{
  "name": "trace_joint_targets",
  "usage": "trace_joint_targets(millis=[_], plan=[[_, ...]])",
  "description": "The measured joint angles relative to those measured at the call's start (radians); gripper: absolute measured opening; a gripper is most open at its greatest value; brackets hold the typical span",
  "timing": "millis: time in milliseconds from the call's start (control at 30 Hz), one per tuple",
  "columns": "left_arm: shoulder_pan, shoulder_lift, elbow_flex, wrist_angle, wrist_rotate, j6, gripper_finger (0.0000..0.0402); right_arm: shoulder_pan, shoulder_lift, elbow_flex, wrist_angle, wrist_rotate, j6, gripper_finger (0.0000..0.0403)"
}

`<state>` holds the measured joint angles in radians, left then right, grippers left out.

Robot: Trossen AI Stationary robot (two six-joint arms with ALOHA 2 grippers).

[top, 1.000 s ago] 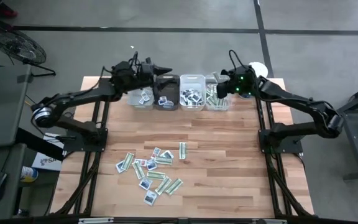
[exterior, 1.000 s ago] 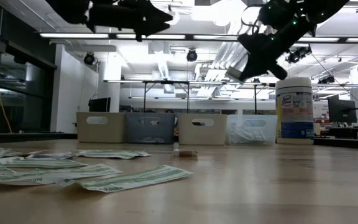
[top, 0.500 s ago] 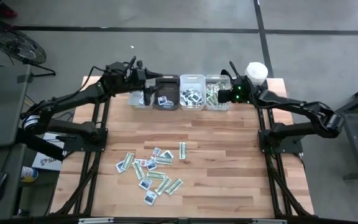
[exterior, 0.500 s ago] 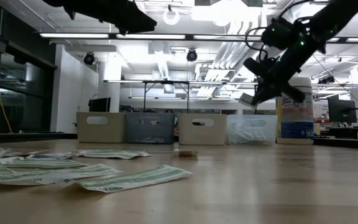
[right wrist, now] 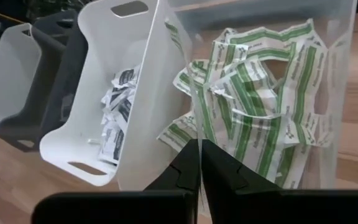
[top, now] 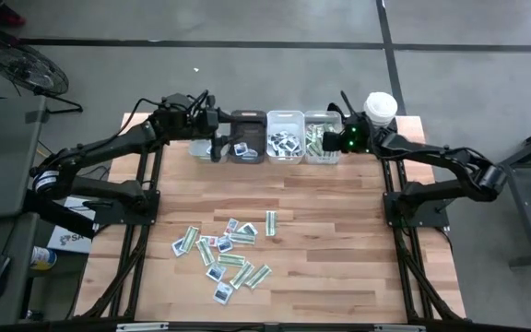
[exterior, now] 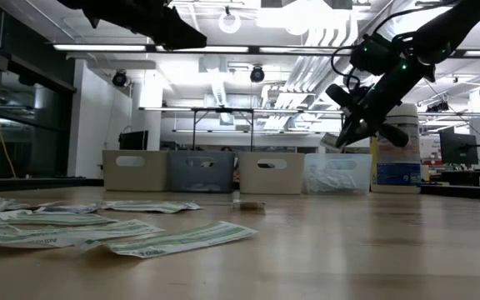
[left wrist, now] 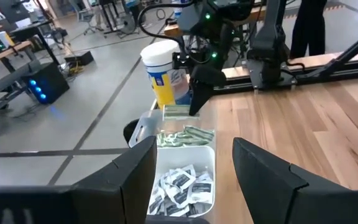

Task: Pick & Place First Aid Supplies
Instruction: Put the green bandage into the transparent bin

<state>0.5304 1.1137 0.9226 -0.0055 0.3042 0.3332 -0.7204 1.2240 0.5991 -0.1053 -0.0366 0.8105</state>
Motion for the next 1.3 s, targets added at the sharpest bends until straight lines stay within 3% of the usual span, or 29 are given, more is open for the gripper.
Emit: trace_joint_targets(millis=[467, 867, 1100, 1300], plan=[[0.000, 0.000, 0.000, -0.080, 0.003, 0.003, 0.0206, 0.000, 0.003, 0.000, -0.009, 0.011, -0.003, 0.0088], [-0.002, 0.001, 0.000, -0.225, 0.023, -0.013, 0.0206, 0.000, -0.097, 0.000, 0.009, -0.029, -0.138, 0.0102], [-0.114, 0.046, -0.001, -0.229, 0.020, -0.001, 0.0206, 0.000, -0.213, 0.000, 0.012, -0.153, -0.248, 0.0102], [-0.252, 0.129, -0.001, -0.228, -0.063, -0.001, 0.0206, 0.000, -0.308, 0.000, 0.014, -0.247, -0.269, 0.0102]])
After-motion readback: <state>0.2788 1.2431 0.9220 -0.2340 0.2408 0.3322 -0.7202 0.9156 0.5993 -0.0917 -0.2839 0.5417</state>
